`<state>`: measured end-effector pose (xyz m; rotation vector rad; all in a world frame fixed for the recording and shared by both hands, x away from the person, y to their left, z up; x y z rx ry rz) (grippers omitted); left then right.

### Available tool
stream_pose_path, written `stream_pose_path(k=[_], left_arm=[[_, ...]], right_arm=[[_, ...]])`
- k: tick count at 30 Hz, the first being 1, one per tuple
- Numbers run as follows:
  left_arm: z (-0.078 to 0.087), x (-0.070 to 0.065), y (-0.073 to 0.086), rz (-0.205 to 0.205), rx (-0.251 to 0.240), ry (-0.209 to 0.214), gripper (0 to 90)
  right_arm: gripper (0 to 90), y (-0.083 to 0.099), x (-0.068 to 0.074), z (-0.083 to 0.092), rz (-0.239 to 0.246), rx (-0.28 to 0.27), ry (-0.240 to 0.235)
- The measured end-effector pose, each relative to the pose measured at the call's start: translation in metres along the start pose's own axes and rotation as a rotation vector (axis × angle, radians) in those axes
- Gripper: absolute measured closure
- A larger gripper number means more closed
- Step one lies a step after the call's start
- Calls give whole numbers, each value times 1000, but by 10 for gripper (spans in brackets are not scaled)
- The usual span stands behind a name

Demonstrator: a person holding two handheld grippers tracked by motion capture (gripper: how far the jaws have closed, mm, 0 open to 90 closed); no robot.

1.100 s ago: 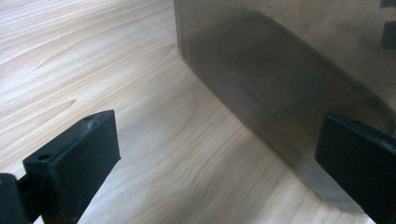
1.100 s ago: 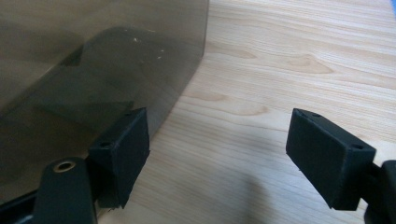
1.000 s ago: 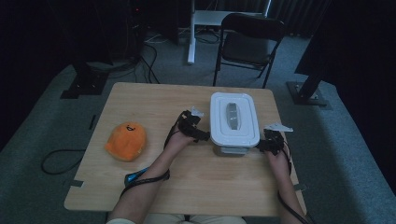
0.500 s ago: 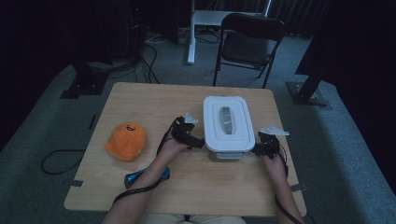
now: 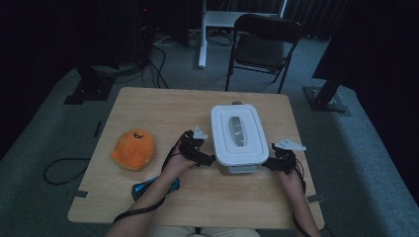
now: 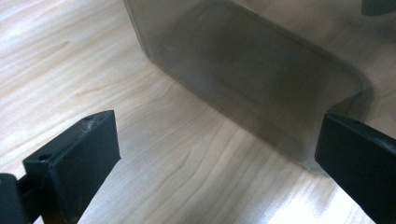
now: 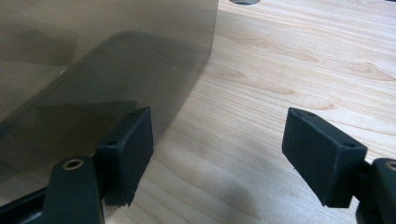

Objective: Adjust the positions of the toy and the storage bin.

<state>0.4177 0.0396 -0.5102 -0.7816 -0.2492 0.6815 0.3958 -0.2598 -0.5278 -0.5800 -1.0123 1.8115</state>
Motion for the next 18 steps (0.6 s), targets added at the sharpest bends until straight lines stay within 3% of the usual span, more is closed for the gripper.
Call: stream_pose_path(k=[3,8,11,15,18], left_arm=[[-5,6,3,16,4,-22,5],[-12,24,5,63,9,-62,5],[-16,32,2,81,7,-55,5],[-21,40,-4,72,10,-62,5],[-24,47,-10,95,-6,-78,5]], right_arm=[[140,1,-5,-2,-19,15,-12],[138,1,-19,-11,-46,35,34],[138,-1,-29,-20,-65,48,45],[139,-6,-38,-28,-86,47,50],[139,-11,-39,-35,-79,53,56]])
Point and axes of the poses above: each handheld gripper's, and its own axes: z roughly backward along the jaws, y roughly out of its underside, x roughly to its left, the point moved 4 cm from there along -z, roughly forward along the jaws, and after that the axes turned 2 degrees about -z, right-handed, at the moved point
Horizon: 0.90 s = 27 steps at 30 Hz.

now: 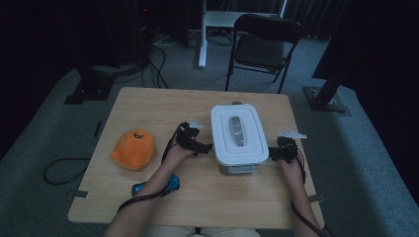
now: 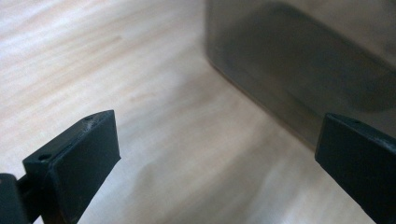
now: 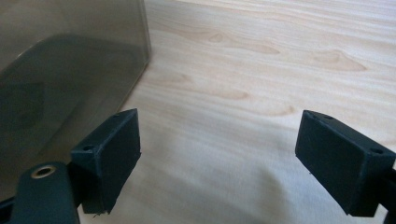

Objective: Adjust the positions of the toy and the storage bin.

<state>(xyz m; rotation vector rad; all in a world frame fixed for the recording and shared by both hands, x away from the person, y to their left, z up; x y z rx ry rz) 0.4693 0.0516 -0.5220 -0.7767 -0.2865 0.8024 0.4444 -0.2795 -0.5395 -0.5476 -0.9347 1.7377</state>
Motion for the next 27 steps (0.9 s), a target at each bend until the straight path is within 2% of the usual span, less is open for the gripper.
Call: stream_pose_path(k=[5,7,10,14,18,21,23,27], left_arm=[[-9,3,-10,-10,10,-4,5],[-11,4,-12,-13,13,-7,5],[-12,4,-13,-11,9,-4,5],[-11,1,-13,-15,14,2,5],[-9,-2,-12,-24,17,3,5],[-6,-3,-12,-39,20,-5,5],[-4,-4,-10,-43,23,-8,6],[1,-8,-6,-49,26,-11,6]], right_arm=[[139,-8,-3,-11,-8,1,2],[139,-11,-4,-15,-26,0,-8],[139,-13,-2,-18,-28,5,-25],[157,-14,6,-20,-8,5,-70],[196,-15,9,-18,-7,9,-75],[208,-15,12,-15,25,10,-76],[213,-15,13,-14,29,22,-94],[219,-12,18,-10,40,23,-95]])
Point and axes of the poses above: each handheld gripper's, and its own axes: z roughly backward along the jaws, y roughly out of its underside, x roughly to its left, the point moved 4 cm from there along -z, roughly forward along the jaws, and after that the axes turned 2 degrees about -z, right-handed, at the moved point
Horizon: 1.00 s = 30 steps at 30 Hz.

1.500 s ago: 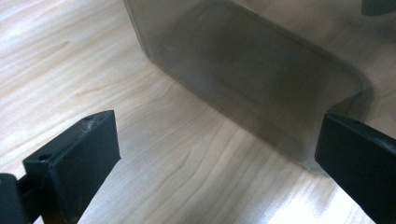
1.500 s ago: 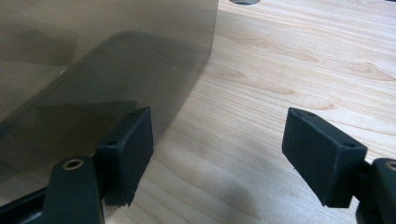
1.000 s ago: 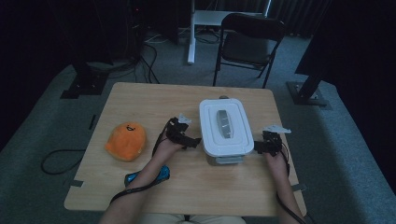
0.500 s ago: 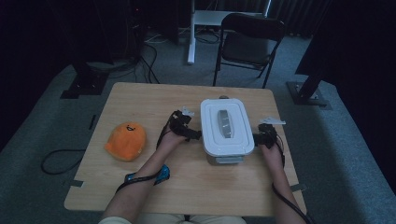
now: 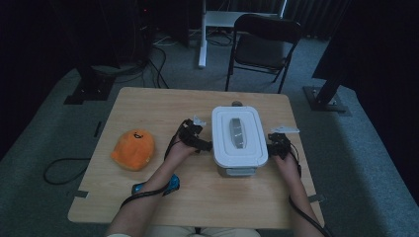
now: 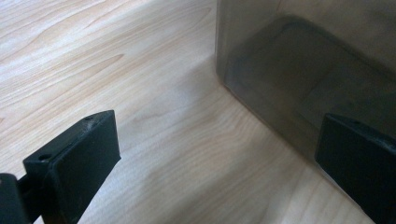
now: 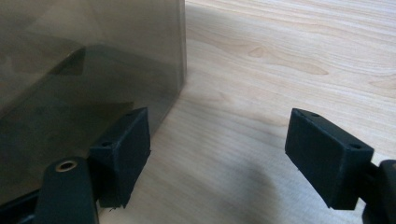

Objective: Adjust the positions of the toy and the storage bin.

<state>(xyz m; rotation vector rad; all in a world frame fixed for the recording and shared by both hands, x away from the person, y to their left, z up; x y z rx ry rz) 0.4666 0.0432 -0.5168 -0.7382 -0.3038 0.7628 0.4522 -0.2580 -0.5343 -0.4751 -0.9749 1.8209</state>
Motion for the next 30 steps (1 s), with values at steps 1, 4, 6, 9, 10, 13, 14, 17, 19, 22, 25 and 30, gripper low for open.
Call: stream_pose_path(k=[1,4,6,9,10,13,14,17,19,22,25,30], left_arm=[[2,-2,1,-3,-2,-1,6],[7,-7,6,-18,0,3,10],[10,-12,9,-29,3,5,10],[16,-18,12,-55,9,1,10],[18,-20,14,-62,12,-2,10],[23,-26,18,-71,13,-4,10],[25,-28,20,-77,12,-4,10],[30,-34,25,-81,10,1,10],[33,-38,29,-77,5,4,10],[39,-42,36,-71,-2,3,10],[44,-45,42,-66,-5,5,10],[52,-53,49,-86,-5,7,10]], right_arm=[[220,1,1,1,4,-4,-1],[222,6,5,5,6,-13,-17],[227,9,6,8,3,-14,-30],[228,12,10,12,17,-14,-34],[230,14,12,14,23,-16,-32],[231,17,15,18,31,-18,-45],[231,19,17,19,37,-19,-50],[232,22,20,23,47,-17,-68],[234,25,21,25,47,-18,-82],[238,28,26,28,51,-23,-96],[239,31,30,31,60,-28,-104],[239,36,37,37,87,-25,-113]])
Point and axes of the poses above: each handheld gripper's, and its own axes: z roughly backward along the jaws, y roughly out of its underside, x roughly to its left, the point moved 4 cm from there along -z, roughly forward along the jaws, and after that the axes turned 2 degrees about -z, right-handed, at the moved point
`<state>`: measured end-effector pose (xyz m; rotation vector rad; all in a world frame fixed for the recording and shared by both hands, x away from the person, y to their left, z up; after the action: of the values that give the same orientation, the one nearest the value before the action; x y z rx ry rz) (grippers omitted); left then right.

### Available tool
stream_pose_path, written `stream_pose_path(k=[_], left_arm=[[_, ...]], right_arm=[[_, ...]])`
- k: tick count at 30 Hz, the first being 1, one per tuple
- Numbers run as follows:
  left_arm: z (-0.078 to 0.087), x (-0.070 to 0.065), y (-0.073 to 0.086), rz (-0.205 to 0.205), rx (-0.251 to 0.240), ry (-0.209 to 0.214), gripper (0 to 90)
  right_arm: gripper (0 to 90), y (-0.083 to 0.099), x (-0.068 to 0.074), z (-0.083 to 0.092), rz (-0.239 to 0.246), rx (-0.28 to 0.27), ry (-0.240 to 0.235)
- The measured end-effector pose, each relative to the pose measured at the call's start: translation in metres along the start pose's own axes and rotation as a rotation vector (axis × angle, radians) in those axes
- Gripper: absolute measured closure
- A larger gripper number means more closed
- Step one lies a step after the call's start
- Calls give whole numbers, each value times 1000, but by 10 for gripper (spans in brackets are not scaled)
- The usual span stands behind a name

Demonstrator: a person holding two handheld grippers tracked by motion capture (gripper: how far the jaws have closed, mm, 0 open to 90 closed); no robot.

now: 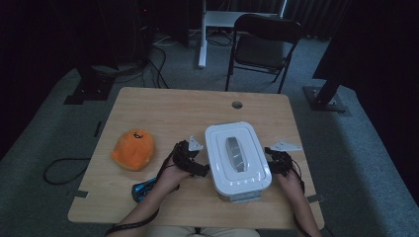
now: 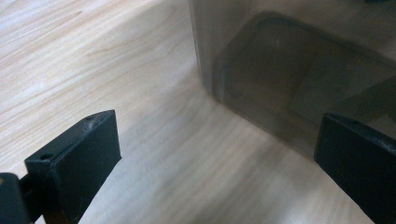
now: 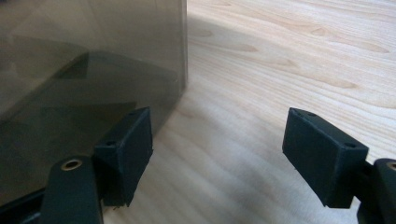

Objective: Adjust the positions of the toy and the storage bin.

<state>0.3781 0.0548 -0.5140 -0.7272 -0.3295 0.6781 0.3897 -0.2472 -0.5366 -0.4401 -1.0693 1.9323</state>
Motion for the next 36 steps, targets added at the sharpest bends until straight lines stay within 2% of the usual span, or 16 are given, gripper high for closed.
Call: stream_pose_path(k=[4,11,17,21,24,29,33,36], left_arm=[[5,-8,5,-4,-2,5,10],[14,-21,11,-33,-3,17,10],[19,-25,17,-33,-3,39,10],[17,-28,22,-33,3,76,10],[17,-30,26,-44,18,69,10],[22,-38,34,-54,48,86,10],[28,-44,38,-63,44,100,10],[31,-50,43,-57,36,106,10]], right_arm=[[239,3,5,4,22,3,-7],[241,7,11,10,30,7,-15],[240,9,15,13,42,13,-20],[201,8,14,15,64,20,-16],[182,7,11,17,48,20,-23],[168,4,5,29,32,3,0],[147,1,-1,44,20,-16,18],[139,-4,-6,56,-12,-43,39]])
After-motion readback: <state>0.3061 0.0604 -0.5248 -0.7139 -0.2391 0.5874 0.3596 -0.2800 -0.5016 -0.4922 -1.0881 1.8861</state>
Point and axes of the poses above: each handheld gripper's, and its own axes: z roughly backward along the jaws, y roughly out of its underside, x roughly to its left, the point moved 4 cm from there along -z, roughly forward along the jaws, and after that the axes turned 2 degrees about -z, right-handed, at the moved point
